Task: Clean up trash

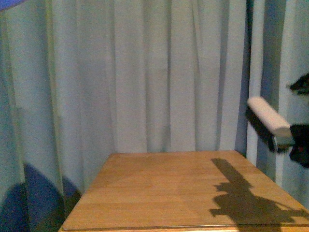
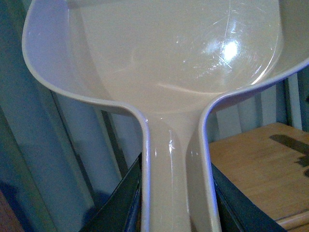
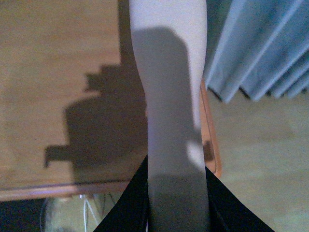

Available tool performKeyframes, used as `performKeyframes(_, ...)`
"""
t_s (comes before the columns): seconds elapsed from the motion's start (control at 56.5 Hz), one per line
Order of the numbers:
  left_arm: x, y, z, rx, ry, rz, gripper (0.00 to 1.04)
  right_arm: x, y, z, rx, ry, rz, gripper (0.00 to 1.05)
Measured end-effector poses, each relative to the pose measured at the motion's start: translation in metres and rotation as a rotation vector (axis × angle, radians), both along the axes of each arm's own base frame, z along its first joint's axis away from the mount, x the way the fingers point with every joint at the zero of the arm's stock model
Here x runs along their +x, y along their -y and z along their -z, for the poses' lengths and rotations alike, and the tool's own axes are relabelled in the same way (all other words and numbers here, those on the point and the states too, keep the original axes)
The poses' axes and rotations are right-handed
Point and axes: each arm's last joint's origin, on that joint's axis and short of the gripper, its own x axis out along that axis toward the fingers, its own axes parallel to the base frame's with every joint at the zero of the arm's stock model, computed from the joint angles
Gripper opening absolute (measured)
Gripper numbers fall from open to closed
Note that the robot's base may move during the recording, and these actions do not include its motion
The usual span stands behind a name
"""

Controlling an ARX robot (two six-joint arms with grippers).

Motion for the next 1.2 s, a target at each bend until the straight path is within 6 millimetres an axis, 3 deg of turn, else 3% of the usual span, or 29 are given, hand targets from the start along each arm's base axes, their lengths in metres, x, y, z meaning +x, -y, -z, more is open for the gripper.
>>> performKeyframes(0.106,0.0,0.0,0.0,0.0,0.0,0.0,0.28,-0.029,0.002,-0.025,-0.012,0.167,-0.017,0.2)
performKeyframes(0.248,0.0,0.0,0.0,0.0,0.0,0.0,0.28,-0.096,0.015,-0.05,-0.05,0.411,0.017,0.2)
performKeyframes(0.301,0.0,0.0,0.0,0.0,0.0,0.0,0.28,-0.119,0.02,-0.055,-0.069,0.49,0.033,0.2)
performKeyframes(0.461,0.0,0.0,0.0,0.0,0.0,0.0,0.28,-0.16,0.034,-0.057,-0.097,0.593,0.078,0.19)
performKeyframes(0.496,0.0,0.0,0.0,0.001,0.0,0.004,0.28,-0.191,0.049,-0.053,-0.094,0.651,0.137,0.19)
performKeyframes(0.691,0.0,0.0,0.0,-0.002,0.0,0.001,0.28,-0.202,0.055,-0.047,-0.091,0.663,0.169,0.19)
performKeyframes(1.205,0.0,0.0,0.0,-0.004,0.0,0.0,0.28,-0.203,0.056,-0.047,-0.087,0.666,0.177,0.19)
